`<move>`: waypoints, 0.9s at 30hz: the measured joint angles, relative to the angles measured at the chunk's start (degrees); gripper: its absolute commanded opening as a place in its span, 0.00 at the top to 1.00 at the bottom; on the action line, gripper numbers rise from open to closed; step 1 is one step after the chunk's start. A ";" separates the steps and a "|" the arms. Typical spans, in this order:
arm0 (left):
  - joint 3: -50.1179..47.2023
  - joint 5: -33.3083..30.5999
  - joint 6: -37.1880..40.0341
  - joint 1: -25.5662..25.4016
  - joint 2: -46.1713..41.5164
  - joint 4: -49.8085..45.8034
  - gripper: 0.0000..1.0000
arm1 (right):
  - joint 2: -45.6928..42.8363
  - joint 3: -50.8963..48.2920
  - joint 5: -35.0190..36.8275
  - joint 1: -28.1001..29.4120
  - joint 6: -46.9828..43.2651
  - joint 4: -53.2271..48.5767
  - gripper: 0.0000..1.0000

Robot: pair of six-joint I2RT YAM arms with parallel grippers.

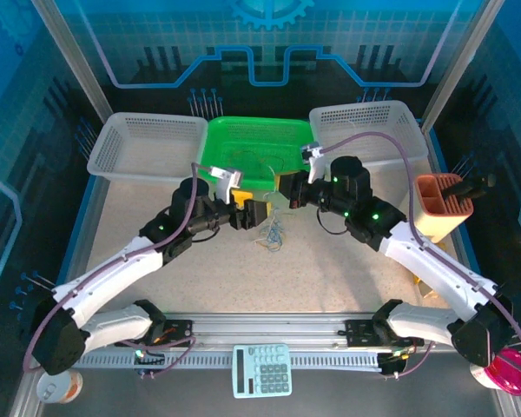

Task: Untangle the cables

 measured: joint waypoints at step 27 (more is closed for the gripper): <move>-6.58 0.22 -1.77 -1.33 11.91 10.62 0.89 | -0.42 11.56 -0.83 -3.21 5.57 0.46 1.00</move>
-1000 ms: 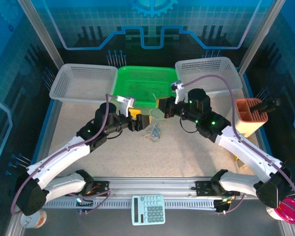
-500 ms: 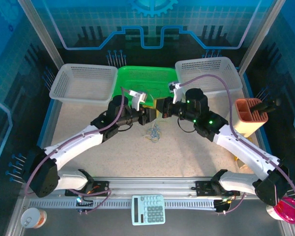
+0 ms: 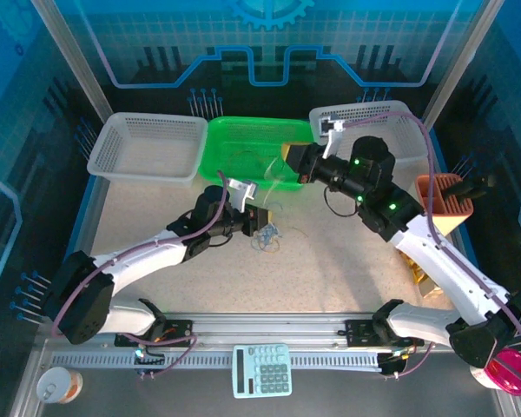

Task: Untangle the cables

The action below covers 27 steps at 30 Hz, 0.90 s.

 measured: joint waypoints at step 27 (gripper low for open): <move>-1.75 -0.22 0.09 0.00 -5.16 -1.55 0.91 | -6.69 -18.21 8.39 -3.10 3.06 -9.40 0.26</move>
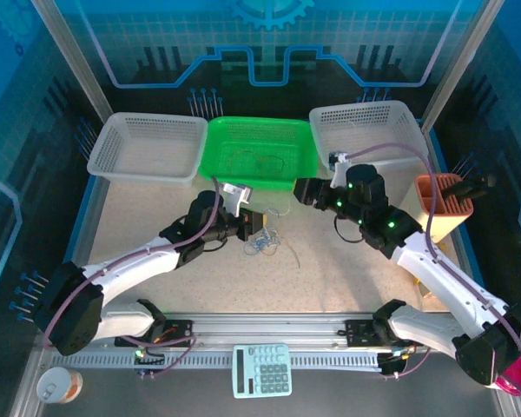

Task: Untangle the cables

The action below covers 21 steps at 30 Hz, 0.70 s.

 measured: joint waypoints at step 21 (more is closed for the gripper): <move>4.52 1.49 -0.02 -0.04 -1.88 -2.14 0.92 | 5.22 -11.28 -2.97 -3.02 12.41 9.35 0.10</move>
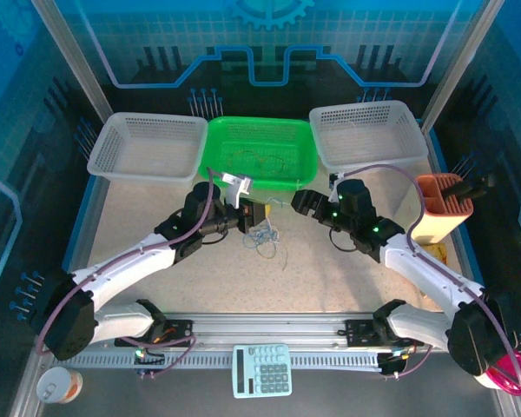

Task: Untangle the cables

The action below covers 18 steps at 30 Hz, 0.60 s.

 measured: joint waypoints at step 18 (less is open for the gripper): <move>0.00 0.42 -0.02 -0.61 -0.74 -0.35 0.92 | 14.51 3.89 -8.11 -2.60 4.98 11.41 0.95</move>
